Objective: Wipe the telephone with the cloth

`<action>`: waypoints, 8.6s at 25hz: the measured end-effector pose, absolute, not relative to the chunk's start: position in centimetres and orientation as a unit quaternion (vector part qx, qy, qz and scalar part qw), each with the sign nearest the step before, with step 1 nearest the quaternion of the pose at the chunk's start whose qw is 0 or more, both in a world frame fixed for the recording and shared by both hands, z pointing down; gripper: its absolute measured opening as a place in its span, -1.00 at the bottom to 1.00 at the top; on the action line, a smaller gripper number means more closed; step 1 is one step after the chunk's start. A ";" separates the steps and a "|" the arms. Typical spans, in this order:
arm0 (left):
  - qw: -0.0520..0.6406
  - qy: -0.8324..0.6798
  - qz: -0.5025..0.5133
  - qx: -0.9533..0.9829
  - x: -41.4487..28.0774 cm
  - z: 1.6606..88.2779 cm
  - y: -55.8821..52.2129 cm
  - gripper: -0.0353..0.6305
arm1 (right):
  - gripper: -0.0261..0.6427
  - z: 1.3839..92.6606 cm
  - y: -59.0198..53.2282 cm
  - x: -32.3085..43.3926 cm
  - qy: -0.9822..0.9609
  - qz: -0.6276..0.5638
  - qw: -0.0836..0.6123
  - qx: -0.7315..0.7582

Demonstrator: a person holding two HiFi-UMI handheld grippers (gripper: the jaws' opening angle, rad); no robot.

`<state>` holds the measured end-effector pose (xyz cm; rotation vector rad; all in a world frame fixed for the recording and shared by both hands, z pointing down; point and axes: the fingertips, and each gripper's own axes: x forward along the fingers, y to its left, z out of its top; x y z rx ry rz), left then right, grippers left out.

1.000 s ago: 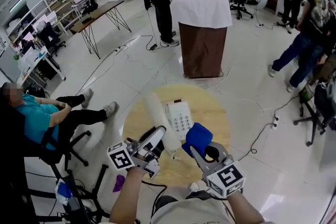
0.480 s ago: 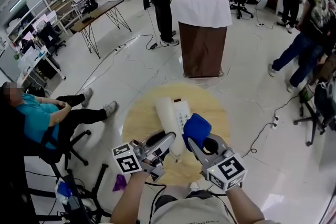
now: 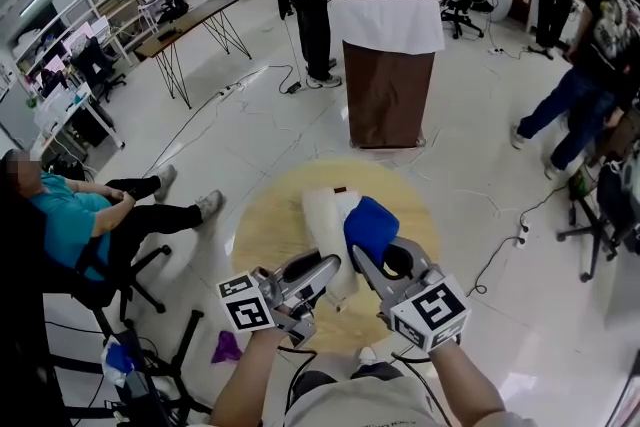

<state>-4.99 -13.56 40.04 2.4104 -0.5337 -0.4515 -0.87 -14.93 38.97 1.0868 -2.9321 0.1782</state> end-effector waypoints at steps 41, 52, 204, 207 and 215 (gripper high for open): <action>0.308 -0.192 -0.128 0.923 -1.8 41.1 -12.3 -0.65 | -0.73 30.9 -21.8 -2.4 -0.933 -0.066 0.027 0.353; 0.294 -0.209 -0.070 0.930 -0.5 42.6 -12.5 -0.65 | -0.73 30.2 -20.7 -4.3 -0.941 -0.083 0.031 0.326; 0.514 -0.240 -0.109 0.817 -12.1 62.8 -25.6 -0.65 | -0.73 52.3 -15.4 -0.7 -0.939 -0.067 0.141 0.306; 0.527 -0.230 -0.116 0.810 -12.1 63.4 -25.8 -0.65 | -0.73 52.6 -15.5 -0.7 -0.939 -0.068 0.150 0.302; 0.546 -0.225 -0.089 0.802 -12.5 64.0 -26.3 -0.64 | -0.73 52.8 -15.6 -1.1 -0.940 -0.066 0.154 0.296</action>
